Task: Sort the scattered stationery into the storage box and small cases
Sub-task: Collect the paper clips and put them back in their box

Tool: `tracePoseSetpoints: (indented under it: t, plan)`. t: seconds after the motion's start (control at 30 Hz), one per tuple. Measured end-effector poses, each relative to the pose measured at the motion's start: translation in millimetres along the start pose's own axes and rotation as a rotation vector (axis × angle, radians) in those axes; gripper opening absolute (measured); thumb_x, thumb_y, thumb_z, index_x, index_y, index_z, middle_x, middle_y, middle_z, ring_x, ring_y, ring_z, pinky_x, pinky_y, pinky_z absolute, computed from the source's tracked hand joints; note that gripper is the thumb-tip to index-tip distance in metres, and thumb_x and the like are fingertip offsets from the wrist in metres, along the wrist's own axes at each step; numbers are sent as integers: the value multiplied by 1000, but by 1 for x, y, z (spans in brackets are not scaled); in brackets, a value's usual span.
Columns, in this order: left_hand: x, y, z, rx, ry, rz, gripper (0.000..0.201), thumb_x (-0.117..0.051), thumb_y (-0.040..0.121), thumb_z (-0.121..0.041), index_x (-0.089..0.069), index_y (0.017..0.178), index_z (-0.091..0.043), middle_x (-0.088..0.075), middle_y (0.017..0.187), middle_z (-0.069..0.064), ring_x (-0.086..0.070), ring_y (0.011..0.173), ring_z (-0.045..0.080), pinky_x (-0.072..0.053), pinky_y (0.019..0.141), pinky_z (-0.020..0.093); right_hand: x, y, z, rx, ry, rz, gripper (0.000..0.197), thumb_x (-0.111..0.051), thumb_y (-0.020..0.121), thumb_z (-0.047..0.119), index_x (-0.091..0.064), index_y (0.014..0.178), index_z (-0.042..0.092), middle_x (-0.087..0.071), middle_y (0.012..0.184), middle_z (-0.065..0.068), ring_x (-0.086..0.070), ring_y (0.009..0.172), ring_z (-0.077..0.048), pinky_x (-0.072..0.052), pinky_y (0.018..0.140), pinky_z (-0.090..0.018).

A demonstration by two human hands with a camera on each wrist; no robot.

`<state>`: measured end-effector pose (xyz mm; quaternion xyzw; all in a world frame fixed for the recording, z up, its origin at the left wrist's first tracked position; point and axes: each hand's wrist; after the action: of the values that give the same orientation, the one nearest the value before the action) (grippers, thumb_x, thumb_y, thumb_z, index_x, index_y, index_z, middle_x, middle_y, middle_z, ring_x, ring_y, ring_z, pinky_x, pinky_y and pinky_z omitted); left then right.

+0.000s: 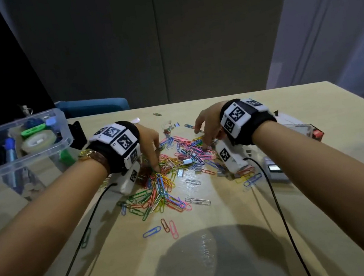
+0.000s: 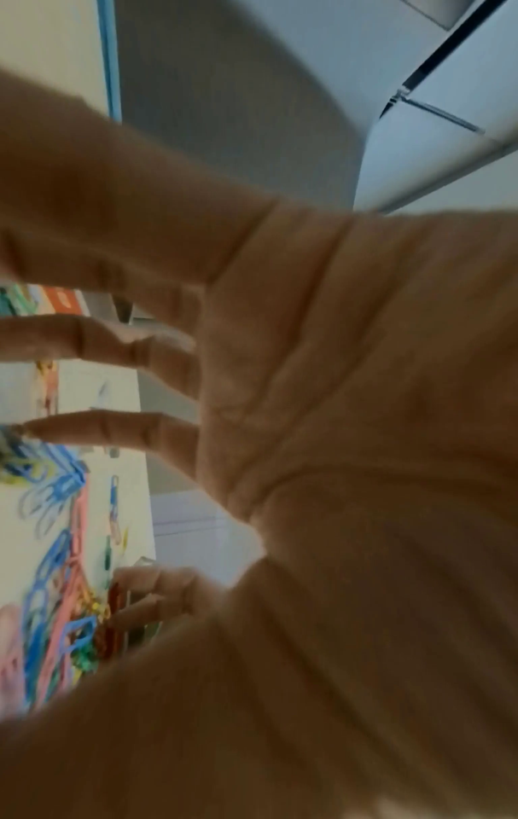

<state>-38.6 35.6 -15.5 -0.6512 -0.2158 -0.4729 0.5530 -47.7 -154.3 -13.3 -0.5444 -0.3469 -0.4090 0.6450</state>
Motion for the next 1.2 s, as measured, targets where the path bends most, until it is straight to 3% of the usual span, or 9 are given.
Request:
tracePoseSetpoints:
  t: [0.1,0.27,0.37,0.47,0.6,0.73,0.8,1.03,1.2]
  plan:
    - [-5,0,-2,-27,-76,-18,60,-78,80,-23,-53,131,-5,-57,127,10,-57,101,20,-45,67,16,-16,23,-1,21,-231,-106,69,-88,48,59,-70,104,25,-67,75,11,-64,65,-11,-57,64,-24]
    - [-8,0,7,-111,-575,7,34,-74,81,-4,-62,112,0,-67,96,21,-63,68,23,-60,59,32,-17,17,17,82,6,18,51,-83,75,15,-62,116,-7,-54,50,6,-49,40,-6,-45,41,-17]
    - [-6,4,19,-61,-586,-514,17,-73,84,-15,-68,99,-8,-64,91,7,-60,75,17,-52,65,31,-16,17,16,112,-61,-62,45,-82,77,20,-66,111,-4,-55,58,3,-51,49,-8,-41,39,-15]
    - [-2,13,33,163,-619,-943,11,-64,88,-17,-71,97,-16,-55,113,10,-52,110,29,-43,90,35,-8,12,11,110,-84,-124,35,-81,79,27,-70,103,4,-61,82,0,-54,70,-17,-44,58,-25]
    - [-2,23,49,340,-620,-626,24,-54,94,-23,-71,111,-18,-43,138,18,-38,128,37,-35,107,41,2,12,2,136,110,-188,27,-82,78,18,-69,91,-1,-60,73,-4,-54,50,-11,-49,56,-23]
    - [-8,26,58,192,-813,-548,33,-44,93,4,-70,102,-15,-58,128,14,-58,111,30,-52,95,44,13,7,-1,145,332,-191,32,-83,75,10,-69,98,-6,-73,85,-18,-72,74,-26,-62,70,-34]
    - [-9,25,60,167,-892,-513,37,-45,89,11,-65,104,-17,-60,125,15,-59,107,29,-53,93,43,19,3,-1,153,365,-196,31,-83,75,11,-69,97,-7,-73,88,-19,-71,69,-23,-61,61,-26]
    - [-5,32,58,245,-728,-573,50,-72,83,-7,-55,129,-14,-55,130,11,-57,108,26,-51,85,35,48,-17,-12,136,423,-239,18,-78,78,13,-69,85,-1,-73,86,-14,-69,63,-11,-51,49,-14]
    - [20,33,15,-118,-480,-688,33,-66,88,-7,-63,120,-14,-61,124,6,-55,116,20,-42,91,27,62,-34,-31,80,413,-331,14,-77,80,13,-67,79,3,-73,89,-15,-72,83,-22,-56,65,-23]
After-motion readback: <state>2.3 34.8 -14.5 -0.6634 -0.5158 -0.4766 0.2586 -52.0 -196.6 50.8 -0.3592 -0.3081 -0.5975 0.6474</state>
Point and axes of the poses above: each hand's wrist, its own y-axis towards the middle knuckle, its own x-axis out of the back of the hand, z = x × y
